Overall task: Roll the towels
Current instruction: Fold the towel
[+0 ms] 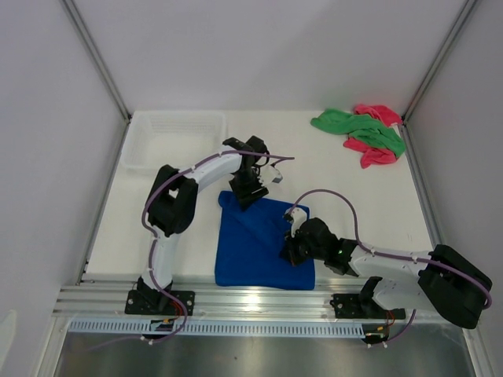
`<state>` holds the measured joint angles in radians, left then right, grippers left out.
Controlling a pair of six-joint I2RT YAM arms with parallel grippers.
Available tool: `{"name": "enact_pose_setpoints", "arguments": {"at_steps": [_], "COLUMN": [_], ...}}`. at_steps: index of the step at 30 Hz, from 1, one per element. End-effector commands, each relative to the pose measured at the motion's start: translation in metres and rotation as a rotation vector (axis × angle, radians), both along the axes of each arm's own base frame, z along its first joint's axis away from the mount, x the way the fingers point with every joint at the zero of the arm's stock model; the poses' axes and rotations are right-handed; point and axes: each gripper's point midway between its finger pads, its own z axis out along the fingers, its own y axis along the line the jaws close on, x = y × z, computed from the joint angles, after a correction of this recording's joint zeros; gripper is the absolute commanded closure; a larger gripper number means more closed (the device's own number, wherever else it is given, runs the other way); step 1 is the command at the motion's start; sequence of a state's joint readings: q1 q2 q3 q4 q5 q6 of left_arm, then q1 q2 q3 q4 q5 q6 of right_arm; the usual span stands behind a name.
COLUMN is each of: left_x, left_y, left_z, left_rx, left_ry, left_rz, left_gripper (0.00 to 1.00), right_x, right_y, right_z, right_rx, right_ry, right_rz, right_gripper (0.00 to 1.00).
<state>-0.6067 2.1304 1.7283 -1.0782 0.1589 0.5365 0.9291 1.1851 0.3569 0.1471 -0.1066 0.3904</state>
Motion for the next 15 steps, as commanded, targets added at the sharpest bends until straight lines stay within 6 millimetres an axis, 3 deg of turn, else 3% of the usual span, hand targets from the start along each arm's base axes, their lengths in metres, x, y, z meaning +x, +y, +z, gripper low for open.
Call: {"name": "enact_pose_setpoints", "arguments": {"at_steps": [1,4,6,10,13,15], "left_x": [0.004,-0.002,-0.006,-0.007,-0.002,0.009], "left_y": [0.002,-0.009,-0.010,-0.006,-0.004,-0.006], "left_z": [0.014,0.018,0.016,0.010,0.016,0.032], "left_rx": [-0.016,-0.077,-0.088,-0.083,-0.110,-0.151], "left_ry": [-0.019,0.017,0.036,0.040,0.005,-0.069], "left_rz": [0.031,0.026,0.026,0.032,0.050,0.064], "left_gripper": [0.39,0.46,0.56,0.99,0.99,0.99], "right_x": [0.008,0.010,0.010,0.019,0.034,0.047], "right_y": [-0.002,-0.005,-0.006,-0.011,-0.017,-0.024], "right_z": [0.005,0.004,0.004,0.012,0.026,0.034], "right_rx": [0.016,0.005,0.007,0.036,0.065,0.063], "right_ry": [-0.036,-0.035,-0.032,-0.033,-0.048,-0.064], "right_rz": [-0.030,-0.039,-0.042,-0.076,-0.128,-0.163], "right_gripper": [1.00,1.00,1.00,1.00,1.00,1.00]}}
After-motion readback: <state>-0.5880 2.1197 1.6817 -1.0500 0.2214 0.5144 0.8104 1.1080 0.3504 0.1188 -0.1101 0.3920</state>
